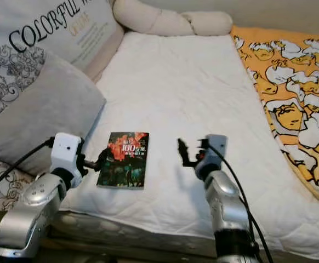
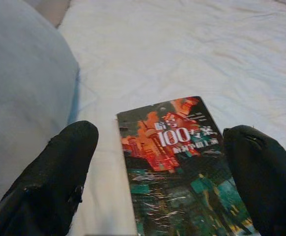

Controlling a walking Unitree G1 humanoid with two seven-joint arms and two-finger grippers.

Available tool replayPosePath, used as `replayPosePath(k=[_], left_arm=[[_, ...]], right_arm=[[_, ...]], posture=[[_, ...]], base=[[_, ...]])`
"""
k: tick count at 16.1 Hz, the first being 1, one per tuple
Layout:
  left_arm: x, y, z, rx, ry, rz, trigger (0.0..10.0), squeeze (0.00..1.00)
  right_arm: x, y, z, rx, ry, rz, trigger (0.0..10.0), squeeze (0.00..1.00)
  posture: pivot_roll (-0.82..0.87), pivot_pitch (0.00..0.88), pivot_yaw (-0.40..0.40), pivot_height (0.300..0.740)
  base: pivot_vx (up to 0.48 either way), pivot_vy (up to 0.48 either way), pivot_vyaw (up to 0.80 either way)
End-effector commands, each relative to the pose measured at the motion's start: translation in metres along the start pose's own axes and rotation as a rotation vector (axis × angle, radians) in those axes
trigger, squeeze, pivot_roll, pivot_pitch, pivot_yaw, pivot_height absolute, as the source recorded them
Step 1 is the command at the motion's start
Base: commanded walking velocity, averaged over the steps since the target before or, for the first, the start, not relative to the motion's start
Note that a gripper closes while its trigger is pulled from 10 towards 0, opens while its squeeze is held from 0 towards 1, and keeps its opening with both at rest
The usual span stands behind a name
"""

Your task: Clean up the room

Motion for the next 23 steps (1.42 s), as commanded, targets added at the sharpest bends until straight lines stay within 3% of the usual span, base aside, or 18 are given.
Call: replayPosePath(k=[1, 4, 9, 10, 12, 17, 23], left_arm=[[0.005, 0.008, -0.002, -0.052, 0.055, 0.016, 10.0, 0.22], [0.017, 0.002, -0.014, -0.036, 0.117, 0.022, 10.0, 0.22], [0.03, 0.001, -0.014, -0.032, 0.159, 0.02, 10.0, 0.22], [0.027, 0.001, -0.014, -0.032, 0.151, 0.02, 10.0, 0.22], [0.026, 0.006, -0.006, -0.045, 0.145, 0.006, 10.0, 0.22], [0.027, 0.008, 0.003, -0.054, 0.157, -0.002, 10.0, 0.22], [0.032, 0.011, 0.008, -0.063, 0.168, -0.002, 10.0, 0.24]], right_arm=[[-0.006, -0.006, -0.012, 0.028, -0.057, -0.019, 10.0, 1.0], [-0.006, -0.01, -0.023, 0.045, -0.08, -0.07, 10.0, 1.0], [-0.011, 0.004, -0.028, -0.003, -0.193, -0.026, 10.0, 1.0], [-0.011, 0.006, -0.022, 0.003, -0.185, -0.136, 10.0, 1.0], [-0.005, 0.014, -0.014, -0.03, -0.147, -0.209, 10.0, 1.0], [0.011, 0.009, -0.005, 0.017, -0.064, -0.16, 10.0, 1.0], [0.012, 0.005, -0.001, 0.03, -0.072, -0.145, 10.0, 1.0]], posture=[[0.01, 0.0, 0.005, 0.74], [0.03, 0.0, -0.014, 0.74], [0.02, 0.0, 0.007, 0.74], [0.03, 0.0, -0.002, 0.74], [0.02, 0.0, -0.004, 0.74], [0.0, 0.0, -0.009, 0.74], [0.02, 0.0, -0.017, 0.74]], base=[[0.0, -0.27, 0.0], [0.0, -0.269, 0.0], [0.0, -0.26, 0.0], [0.0, -0.255, 0.0], [0.0, -0.129, 0.0], [0.0, 0.0, 0.0], [0.0, -0.11, 0.0]])
Point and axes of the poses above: a point about 5 cm out from each wrist's last joint towards the gripper, its own z axis pointing out of the wrist towards the gripper, its own y axis along the axis of the wrist's last joint, x = y × z, the point moved 2 cm from there along z, pointing out of the wrist towards the gripper, and after that the axes turned 13 degrees about -z, right-handed, at the moved point
